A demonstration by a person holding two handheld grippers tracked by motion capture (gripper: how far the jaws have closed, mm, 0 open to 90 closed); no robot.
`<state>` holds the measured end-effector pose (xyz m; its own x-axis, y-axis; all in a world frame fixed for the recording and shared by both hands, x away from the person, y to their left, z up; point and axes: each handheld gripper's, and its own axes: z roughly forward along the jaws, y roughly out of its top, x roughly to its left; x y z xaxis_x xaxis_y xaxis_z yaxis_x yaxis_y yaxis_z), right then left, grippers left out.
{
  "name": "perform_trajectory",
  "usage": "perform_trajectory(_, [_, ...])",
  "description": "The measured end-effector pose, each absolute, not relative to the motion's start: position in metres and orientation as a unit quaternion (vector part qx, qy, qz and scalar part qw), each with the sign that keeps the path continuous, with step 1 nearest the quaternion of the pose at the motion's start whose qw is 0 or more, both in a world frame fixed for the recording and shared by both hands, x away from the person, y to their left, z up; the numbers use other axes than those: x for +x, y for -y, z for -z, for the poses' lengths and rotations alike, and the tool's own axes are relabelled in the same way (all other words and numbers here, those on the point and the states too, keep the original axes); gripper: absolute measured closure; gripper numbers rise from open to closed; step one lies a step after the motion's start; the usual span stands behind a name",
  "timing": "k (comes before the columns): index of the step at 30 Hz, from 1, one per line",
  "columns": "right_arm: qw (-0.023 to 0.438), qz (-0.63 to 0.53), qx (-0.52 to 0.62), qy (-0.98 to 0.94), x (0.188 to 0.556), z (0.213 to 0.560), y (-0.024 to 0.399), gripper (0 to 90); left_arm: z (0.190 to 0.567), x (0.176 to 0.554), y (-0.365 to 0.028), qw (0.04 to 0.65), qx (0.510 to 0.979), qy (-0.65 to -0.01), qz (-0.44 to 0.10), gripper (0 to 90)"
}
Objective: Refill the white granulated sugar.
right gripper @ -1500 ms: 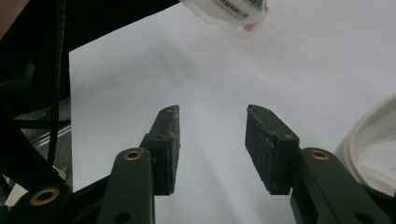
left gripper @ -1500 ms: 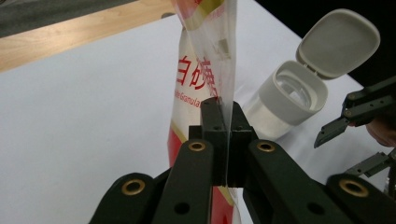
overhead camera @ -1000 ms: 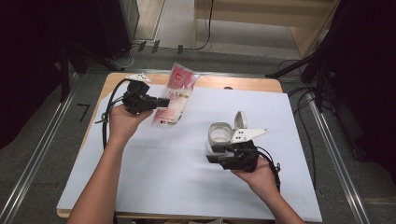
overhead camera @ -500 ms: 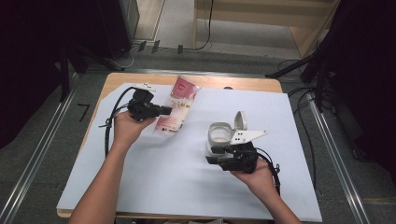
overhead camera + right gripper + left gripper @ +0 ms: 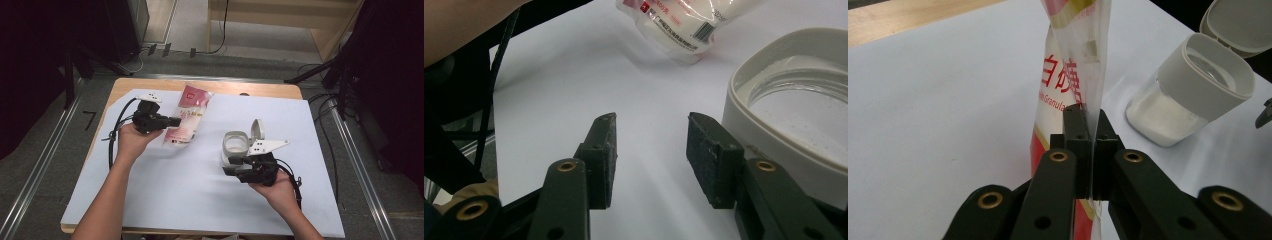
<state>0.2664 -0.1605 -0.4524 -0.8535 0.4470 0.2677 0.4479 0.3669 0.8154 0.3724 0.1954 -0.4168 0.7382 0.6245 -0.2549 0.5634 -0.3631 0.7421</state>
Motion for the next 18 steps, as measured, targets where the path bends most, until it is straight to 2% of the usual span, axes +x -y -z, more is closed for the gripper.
perform_trajectory(2, [0.0,0.495,-0.273,0.825,0.265,0.453,0.162,55.9,0.417,0.37,-0.198,0.432,0.829,-0.351,-0.046,90.0])
perform_trajectory(18, [-0.01,0.493,-0.276,0.825,0.26,0.453,0.163,55.8,0.425,0.351,-0.213,0.43,0.837,-0.337,-0.031,90.0])
